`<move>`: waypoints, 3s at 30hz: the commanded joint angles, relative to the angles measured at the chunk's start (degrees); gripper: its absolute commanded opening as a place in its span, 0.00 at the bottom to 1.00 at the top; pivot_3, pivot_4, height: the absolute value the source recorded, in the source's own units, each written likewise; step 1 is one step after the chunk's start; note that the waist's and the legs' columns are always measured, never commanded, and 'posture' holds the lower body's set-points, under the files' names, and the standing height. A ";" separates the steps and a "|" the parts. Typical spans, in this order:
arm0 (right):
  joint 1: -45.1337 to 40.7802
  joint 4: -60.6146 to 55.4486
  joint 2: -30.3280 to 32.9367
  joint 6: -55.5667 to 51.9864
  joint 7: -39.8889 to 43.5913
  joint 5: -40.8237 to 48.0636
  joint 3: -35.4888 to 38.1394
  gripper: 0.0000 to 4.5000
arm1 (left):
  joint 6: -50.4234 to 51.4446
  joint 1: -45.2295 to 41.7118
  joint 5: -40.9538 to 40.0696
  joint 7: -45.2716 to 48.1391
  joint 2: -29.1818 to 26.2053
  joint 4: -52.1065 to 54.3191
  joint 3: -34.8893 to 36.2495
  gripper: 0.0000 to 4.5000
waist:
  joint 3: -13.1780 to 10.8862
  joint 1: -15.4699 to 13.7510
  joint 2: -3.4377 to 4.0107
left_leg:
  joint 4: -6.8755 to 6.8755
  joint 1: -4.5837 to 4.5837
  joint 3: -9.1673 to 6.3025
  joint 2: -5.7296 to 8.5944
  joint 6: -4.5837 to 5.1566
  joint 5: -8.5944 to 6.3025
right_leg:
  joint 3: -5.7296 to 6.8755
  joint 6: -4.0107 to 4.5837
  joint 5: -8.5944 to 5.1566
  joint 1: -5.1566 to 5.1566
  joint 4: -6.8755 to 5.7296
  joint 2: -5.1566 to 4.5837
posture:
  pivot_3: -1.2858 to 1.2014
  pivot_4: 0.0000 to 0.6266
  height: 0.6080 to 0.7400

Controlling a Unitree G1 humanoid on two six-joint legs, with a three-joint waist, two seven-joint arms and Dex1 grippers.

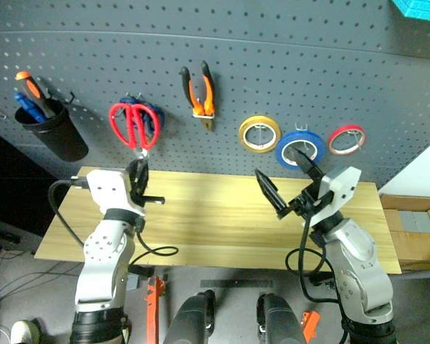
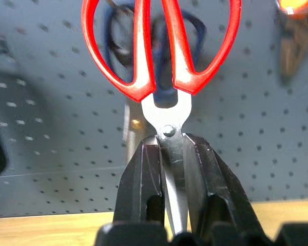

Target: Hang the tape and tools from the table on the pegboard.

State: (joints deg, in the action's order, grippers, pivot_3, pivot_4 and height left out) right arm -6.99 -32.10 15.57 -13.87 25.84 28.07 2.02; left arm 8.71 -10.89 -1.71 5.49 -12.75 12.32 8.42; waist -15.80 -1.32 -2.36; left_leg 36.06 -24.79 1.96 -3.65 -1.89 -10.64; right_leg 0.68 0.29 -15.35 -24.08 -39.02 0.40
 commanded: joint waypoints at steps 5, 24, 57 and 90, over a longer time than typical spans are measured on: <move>1.24 -2.72 0.48 0.89 -0.30 0.04 0.43 1.00 | -1.43 -0.57 -2.57 2.46 0.12 0.90 -0.27 0.50 | 0.08 0.02 0.00 | 0.01 0.00 -0.01 0.00 0.00 0.00 | -0.02 0.00 0.00 0.00 0.00 -0.01 | 0.53 0.33 1.00; 1.77 0.30 3.51 1.88 6.18 -6.07 -10.72 1.00 | 8.86 8.84 -5.37 0.10 -3.58 -7.20 9.74 1.00 | 0.80 0.45 0.02 | 0.01 0.09 -0.10 -0.05 0.10 0.06 | 0.03 0.17 0.10 0.01 -0.08 0.06 | 0.54 0.44 1.00; -12.82 8.76 -1.82 -5.96 11.59 -9.97 -20.14 1.00 | 0.91 -26.63 -0.69 14.10 -22.77 -66.08 3.57 0.81 | -7.25 -0.36 0.37 | -0.33 -0.10 0.07 0.02 0.13 0.12 | 0.14 0.19 0.11 -0.31 0.04 -0.39 | 0.55 0.77 1.00; -9.85 0.53 -3.23 -7.12 9.75 7.21 -8.25 1.00 | 9.21 17.21 3.62 -0.92 -5.70 21.21 1.75 0.16 | -6.14 -1.46 0.05 | -1.12 -0.20 -0.09 0.06 -0.58 0.29 | 0.26 -0.24 -0.23 -0.47 0.44 -0.38 | 0.59 0.43 1.00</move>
State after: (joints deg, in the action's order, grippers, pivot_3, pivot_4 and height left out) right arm -16.62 -30.21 13.03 -22.84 36.07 35.01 -6.52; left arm 21.36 5.15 -1.43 6.47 -17.86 28.50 9.42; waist -21.95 -2.78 -2.30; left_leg 34.94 -24.99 1.90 -3.58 -2.47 -10.36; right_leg 0.90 0.05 -15.58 -24.55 -38.57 0.01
